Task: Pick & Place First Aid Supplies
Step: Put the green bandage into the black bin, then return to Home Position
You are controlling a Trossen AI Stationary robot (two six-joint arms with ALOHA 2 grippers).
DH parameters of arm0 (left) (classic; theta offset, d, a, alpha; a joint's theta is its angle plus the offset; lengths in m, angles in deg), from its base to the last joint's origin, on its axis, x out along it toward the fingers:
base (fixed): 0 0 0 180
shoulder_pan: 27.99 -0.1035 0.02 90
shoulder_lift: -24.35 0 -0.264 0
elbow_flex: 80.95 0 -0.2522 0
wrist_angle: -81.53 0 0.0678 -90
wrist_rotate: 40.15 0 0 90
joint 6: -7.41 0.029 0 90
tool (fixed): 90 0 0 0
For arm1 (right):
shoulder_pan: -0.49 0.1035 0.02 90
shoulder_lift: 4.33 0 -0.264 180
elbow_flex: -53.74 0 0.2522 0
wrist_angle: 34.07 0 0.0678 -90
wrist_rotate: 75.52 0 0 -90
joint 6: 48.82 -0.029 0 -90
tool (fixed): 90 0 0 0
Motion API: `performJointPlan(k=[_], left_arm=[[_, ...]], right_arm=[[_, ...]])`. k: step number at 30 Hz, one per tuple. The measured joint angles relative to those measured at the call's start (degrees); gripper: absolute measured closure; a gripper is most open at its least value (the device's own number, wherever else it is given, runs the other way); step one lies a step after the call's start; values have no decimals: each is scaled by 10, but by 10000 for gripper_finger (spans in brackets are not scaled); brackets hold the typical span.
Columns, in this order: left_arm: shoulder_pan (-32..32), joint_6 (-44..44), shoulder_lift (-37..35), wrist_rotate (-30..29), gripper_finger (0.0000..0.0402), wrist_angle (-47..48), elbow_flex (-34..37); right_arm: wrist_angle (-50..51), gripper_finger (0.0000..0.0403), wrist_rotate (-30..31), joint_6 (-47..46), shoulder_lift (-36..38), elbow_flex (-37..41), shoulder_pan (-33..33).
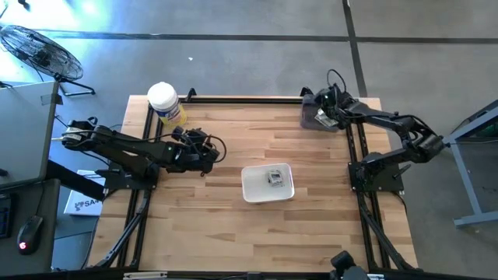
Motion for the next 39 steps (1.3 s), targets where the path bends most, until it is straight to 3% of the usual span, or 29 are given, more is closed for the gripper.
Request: performJointPlan(k=[6, 11, 19, 32, 39], left_arm=[[0, -61, 0, 0, 202, 61, 0], [0, -62, 0, 0, 202, 62, 0], [0, -62, 0, -3, 202, 63, 0], [0, -78, 0, 0, 202, 100, 0], [0, -136, -1, -1, 202, 152, 0]], right_arm=[[-7, 401, 23, -32, 0, 3, 0], [45, 396, 33, -73, 0, 6, -2], [25, 390, 38, -83, 0, 5, -13], [-2, 333, 27, -83, -25, 5, -15], [-5, 318, 28, 58, 14, -21, -23]])
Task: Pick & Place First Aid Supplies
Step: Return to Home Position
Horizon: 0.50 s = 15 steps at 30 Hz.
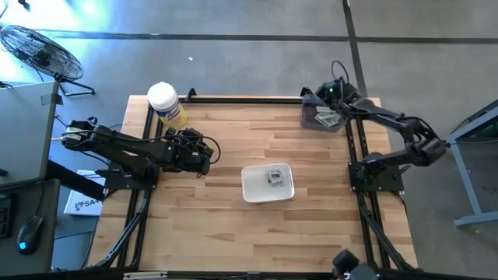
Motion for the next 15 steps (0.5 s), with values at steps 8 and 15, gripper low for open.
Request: performJointPlan(k=[8, 15], left_arm=[[25, 34, 0, 6, 202, -31, 0], [30, 259, 0, 122, 202, -264, 0]], right_arm=[[13, 318, -135, 293, 87, -59, 45], [21, 318, -242, 392, 174, -16, 187]])
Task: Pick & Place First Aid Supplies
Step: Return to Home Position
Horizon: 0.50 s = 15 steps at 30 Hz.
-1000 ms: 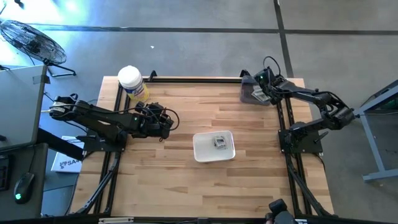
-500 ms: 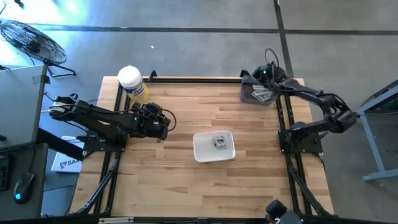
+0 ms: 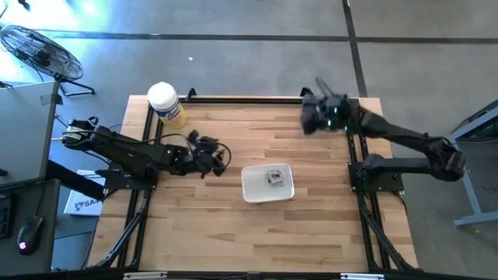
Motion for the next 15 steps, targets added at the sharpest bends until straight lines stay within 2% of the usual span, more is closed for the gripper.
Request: performJointPlan(k=[3, 8, 11, 15], left_arm=[[0, 81, 7, 63, 202, -103, 0], [0, 148, 29, 129, 202, -188, 0], [0, 167, 37, 180, 202, -233, 0], [0, 207, 47, 281, 202, -296, 0]], right_arm=[[-11, 318, 16, 3, 31, 47, 81], [-80, 326, 5, 18, 84, 129, 198], [-115, 341, -23, 36, 121, 172, 249], [-139, 368, -29, 75, 184, 216, 293]])
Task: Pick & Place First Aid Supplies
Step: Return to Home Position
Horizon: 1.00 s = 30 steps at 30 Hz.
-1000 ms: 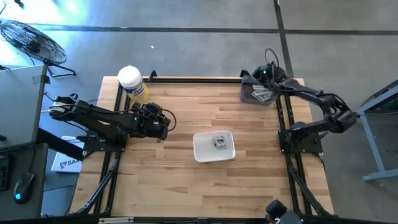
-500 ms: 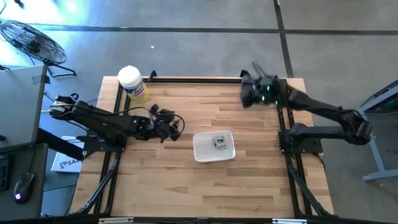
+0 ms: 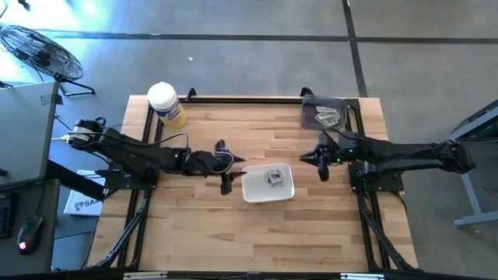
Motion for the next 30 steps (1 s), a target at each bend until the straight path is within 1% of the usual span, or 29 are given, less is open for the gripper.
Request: performJointPlan(k=[2, 5, 7, 9, 11, 13, 15, 17, 21, 25, 30], left_arm=[[0, 18, 8, 26, 202, -21, 1], [-1, 39, 23, 76, 202, -63, 0], [-10, 54, 32, 111, 202, -70, 0], [-18, 60, 43, 140, 202, -89, 0], [-29, 60, 46, 152, 202, -94, 0], [-38, 60, 46, 152, 202, -97, 1], [-47, 60, 46, 153, 202, -121, 14], [-61, 60, 46, 168, 202, -163, 39], [-106, 59, 46, 215, 202, -228, 77], [-152, 60, 42, 224, 202, -229, 85], [-210, 60, 40, 240, 202, -226, 86]], right_arm=[[0, 382, -3, 14, 34, 12, 12], [-3, 399, -29, 33, 92, 24, 26], [-5, 400, -40, 46, 133, 35, 37], [-5, 397, -35, 63, 177, 49, 48], [-27, 397, -9, 80, 218, 71, 56], [-58, 400, 4, 94, 256, 96, 61], [-82, 401, -3, 101, 286, 118, 62], [-88, 400, -22, 103, 315, 134, 61], [-60, 399, -24, 127, 362, 145, 61], [-8, 402, -26, 153, 399, 145, 61], [2, 402, -23, 160, 394, 145, 61]])
